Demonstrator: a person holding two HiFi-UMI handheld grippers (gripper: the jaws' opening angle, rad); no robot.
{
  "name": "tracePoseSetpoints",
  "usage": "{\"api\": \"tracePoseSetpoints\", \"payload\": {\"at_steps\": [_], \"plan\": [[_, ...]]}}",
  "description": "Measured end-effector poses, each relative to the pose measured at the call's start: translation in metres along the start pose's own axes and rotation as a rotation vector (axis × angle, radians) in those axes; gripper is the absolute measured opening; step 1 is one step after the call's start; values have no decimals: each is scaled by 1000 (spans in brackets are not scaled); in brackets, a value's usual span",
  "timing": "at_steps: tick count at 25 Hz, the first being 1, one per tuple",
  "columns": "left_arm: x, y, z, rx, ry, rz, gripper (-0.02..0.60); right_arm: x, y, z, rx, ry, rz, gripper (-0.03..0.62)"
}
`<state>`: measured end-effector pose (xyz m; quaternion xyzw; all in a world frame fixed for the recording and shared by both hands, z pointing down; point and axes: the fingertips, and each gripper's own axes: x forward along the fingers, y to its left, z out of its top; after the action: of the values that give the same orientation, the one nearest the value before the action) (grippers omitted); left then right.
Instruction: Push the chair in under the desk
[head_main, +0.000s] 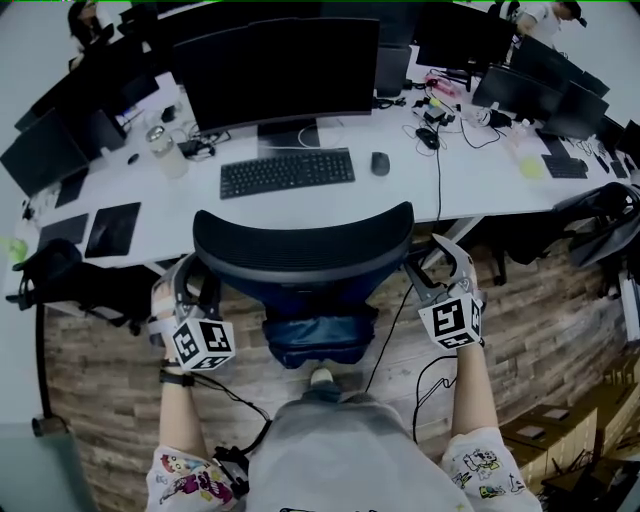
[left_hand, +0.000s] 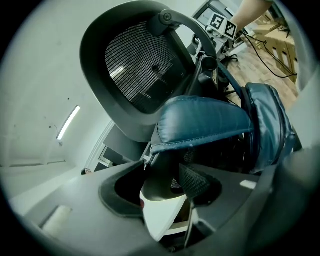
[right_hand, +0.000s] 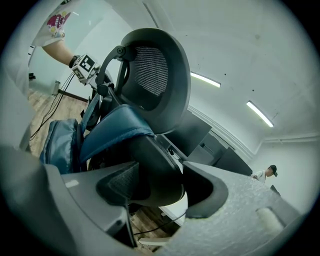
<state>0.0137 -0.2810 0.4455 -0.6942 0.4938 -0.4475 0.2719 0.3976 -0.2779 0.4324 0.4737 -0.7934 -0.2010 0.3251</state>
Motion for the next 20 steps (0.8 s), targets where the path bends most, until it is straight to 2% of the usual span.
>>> {"api": "tracePoseSetpoints", "payload": {"at_steps": [9,20], "plan": [[21,5,10,3,-27,10,227,22,-20,-6,-2,1,-4,264],[36,7,24,-14,11,32,227,44,-43,-14,-15,-17,29,264]]}}
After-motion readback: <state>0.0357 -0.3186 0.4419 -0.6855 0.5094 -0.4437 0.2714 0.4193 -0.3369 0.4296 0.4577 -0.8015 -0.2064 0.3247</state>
